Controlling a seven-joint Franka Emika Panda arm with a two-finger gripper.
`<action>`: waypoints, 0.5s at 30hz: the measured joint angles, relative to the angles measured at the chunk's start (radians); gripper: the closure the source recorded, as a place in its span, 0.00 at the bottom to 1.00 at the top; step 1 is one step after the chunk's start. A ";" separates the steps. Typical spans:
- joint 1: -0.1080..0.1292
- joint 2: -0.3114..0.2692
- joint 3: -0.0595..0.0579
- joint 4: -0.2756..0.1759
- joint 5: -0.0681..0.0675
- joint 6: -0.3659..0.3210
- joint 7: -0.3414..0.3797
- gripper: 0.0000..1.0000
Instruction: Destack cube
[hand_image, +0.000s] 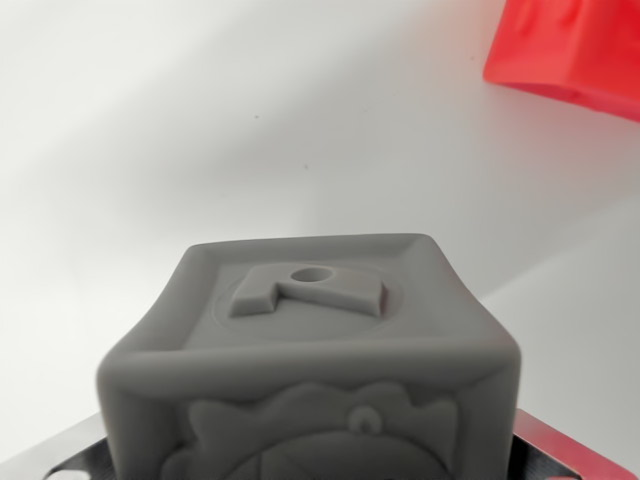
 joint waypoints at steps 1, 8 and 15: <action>-0.001 0.011 0.001 0.002 0.001 0.008 0.000 1.00; -0.009 0.060 0.011 0.014 0.004 0.048 -0.002 1.00; -0.017 0.103 0.019 0.025 0.004 0.078 -0.002 1.00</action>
